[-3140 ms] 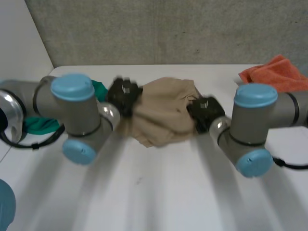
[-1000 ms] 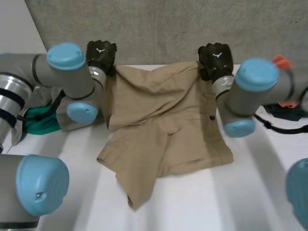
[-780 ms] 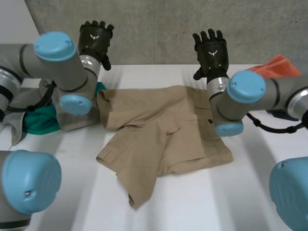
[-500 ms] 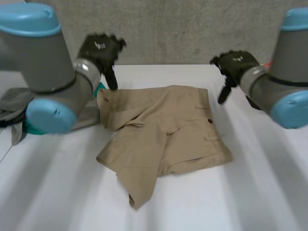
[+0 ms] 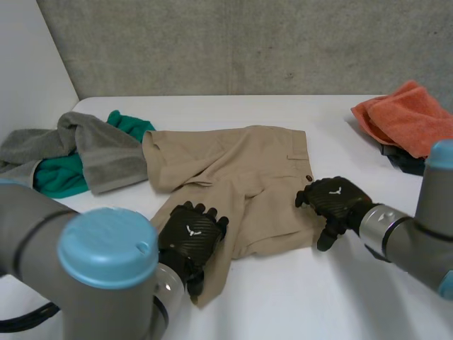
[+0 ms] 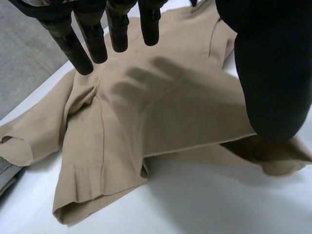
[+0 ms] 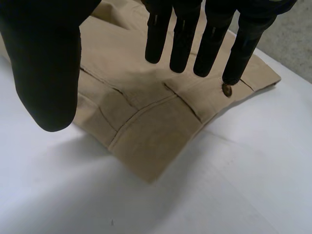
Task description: Fold the laundry.
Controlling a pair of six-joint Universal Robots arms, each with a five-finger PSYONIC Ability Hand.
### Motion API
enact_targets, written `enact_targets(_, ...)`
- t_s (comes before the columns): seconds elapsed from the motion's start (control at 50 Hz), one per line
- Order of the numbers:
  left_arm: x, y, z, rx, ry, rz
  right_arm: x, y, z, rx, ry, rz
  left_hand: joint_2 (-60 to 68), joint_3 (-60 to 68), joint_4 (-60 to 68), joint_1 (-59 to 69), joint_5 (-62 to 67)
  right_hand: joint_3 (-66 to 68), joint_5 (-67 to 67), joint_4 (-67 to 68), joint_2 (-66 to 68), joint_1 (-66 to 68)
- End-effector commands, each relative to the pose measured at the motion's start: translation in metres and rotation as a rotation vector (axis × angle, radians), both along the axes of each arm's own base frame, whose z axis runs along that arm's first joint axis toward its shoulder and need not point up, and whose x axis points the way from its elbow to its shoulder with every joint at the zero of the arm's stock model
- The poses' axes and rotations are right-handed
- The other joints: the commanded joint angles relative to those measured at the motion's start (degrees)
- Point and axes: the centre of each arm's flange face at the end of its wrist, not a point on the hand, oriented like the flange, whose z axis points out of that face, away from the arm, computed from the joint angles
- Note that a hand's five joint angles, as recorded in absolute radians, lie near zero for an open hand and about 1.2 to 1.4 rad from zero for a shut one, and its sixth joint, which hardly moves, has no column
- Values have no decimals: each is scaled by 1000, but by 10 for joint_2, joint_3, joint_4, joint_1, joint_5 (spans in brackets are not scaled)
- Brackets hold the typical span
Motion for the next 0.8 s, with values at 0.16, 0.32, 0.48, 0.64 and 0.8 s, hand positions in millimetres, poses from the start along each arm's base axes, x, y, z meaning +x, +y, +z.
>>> enact_targets(0.16,-3,-31,-19,-57,-39,91,-2,-10,-7,-127,6,-93,679,676,683,689,669,506,501,503,503,502)
enact_targets(0.32,18,-38,54,-147,109,98,-25,-8,66,-275,-28,-153,679,676,683,689,669,506,501,503,503,502)
enact_targets(0.48,45,-48,114,-183,205,98,-45,12,125,-215,-31,-165,679,676,683,689,669,506,501,503,503,502)
enact_targets(0.64,46,-52,92,-24,131,60,-48,23,144,-106,8,-133,679,676,683,689,669,506,501,503,503,502)
enact_targets(0.8,32,-77,38,131,42,75,-27,15,110,-36,90,-34,679,676,683,689,669,506,501,503,503,502)
